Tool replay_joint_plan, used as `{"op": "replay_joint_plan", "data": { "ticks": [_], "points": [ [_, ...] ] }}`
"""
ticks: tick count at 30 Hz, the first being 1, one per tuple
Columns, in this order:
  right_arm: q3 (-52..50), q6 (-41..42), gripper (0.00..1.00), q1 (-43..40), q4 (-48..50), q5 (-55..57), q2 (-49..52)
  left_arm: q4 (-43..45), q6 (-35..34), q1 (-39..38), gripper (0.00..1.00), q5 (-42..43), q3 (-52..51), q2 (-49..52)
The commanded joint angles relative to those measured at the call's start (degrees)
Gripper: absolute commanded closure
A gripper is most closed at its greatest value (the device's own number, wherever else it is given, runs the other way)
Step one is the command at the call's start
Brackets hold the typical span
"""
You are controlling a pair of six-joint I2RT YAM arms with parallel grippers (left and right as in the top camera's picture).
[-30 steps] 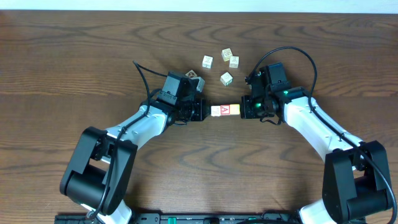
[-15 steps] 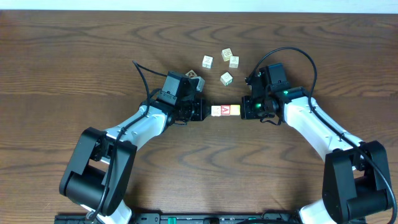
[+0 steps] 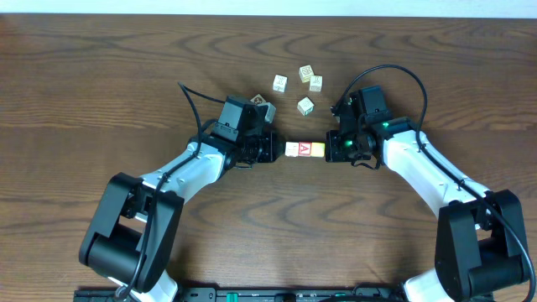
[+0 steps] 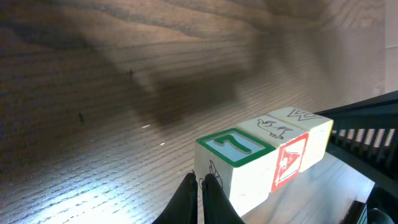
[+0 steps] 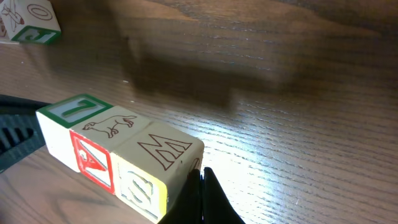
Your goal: Lift 3 blocks
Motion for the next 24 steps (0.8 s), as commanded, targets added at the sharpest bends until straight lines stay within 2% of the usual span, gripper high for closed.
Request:
{"op": "replay_joint_plan", "data": {
  "ticks": [1, 24],
  "points": [
    [1.4, 0.9, 0.99, 0.3, 0.0, -4.5, -1.0, 0.6, -0.3, -1.0, 0.93, 3.0, 1.1, -2.8],
    [1.4, 4.8, 0.99, 0.3, 0.9, -4.5, -1.0, 0.1, -0.3, -1.0, 0.93, 3.0, 1.1, -2.9]
  ]
}}
